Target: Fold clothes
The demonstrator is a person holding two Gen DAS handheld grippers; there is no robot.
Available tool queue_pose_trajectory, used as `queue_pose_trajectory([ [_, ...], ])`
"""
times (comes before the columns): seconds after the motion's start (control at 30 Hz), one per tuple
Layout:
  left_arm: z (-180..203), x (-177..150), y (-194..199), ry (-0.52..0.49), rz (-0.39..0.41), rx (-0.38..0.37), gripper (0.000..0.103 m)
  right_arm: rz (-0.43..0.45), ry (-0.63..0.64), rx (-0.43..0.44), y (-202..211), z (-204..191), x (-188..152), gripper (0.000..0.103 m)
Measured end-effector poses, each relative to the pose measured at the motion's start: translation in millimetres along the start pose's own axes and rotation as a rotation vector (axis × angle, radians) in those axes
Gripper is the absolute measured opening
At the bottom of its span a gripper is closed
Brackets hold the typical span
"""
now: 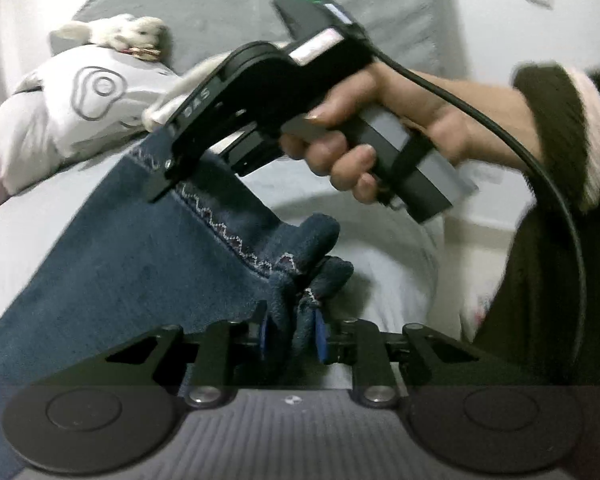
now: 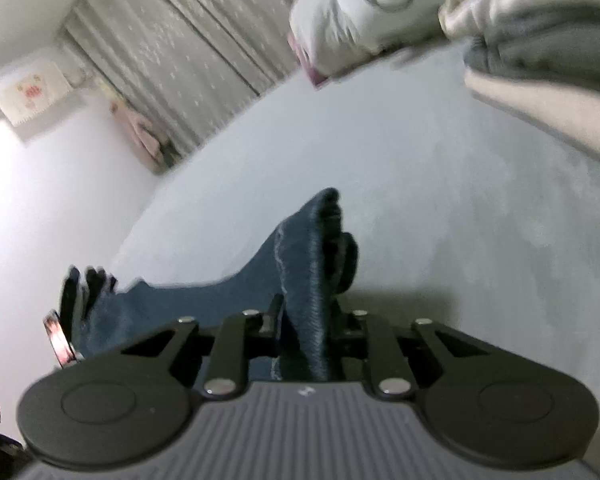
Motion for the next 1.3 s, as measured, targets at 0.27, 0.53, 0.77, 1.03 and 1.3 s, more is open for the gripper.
queue_pose_trajectory([
  [0.27,6,21,-27,0.071,0.034,0.012,0.022,0.063,0.006,-0.092,8,8,39,0.015],
  [0.53,7,1,-15,0.038,0.013,0.06,0.058,-0.047,0.278,-0.334,-14,10,13,0.049],
  [0.77,-57,10,36,0.146,0.06,0.251,0.075,0.078,0.429,-0.39,17,-21,12,0.075],
  [1.03,-165,-15,104,0.269,-0.017,0.663,0.076,0.066,0.582,-0.321,-8,-82,-19,0.079],
  [1.3,-279,-73,223,0.448,-0.095,1.131,0.076,-0.011,0.717,-0.211,-54,-140,-61,0.079],
])
Point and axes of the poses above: each gripper's, at about its wrist camera, not at the fingertips, and y roughly against the way its jaws point, z to its right, x to its top, the point moved 2 cm from there along -y, roughly the way its jaws point, and after that the axes turned 8 degrees about z, right-handed, at the moved point
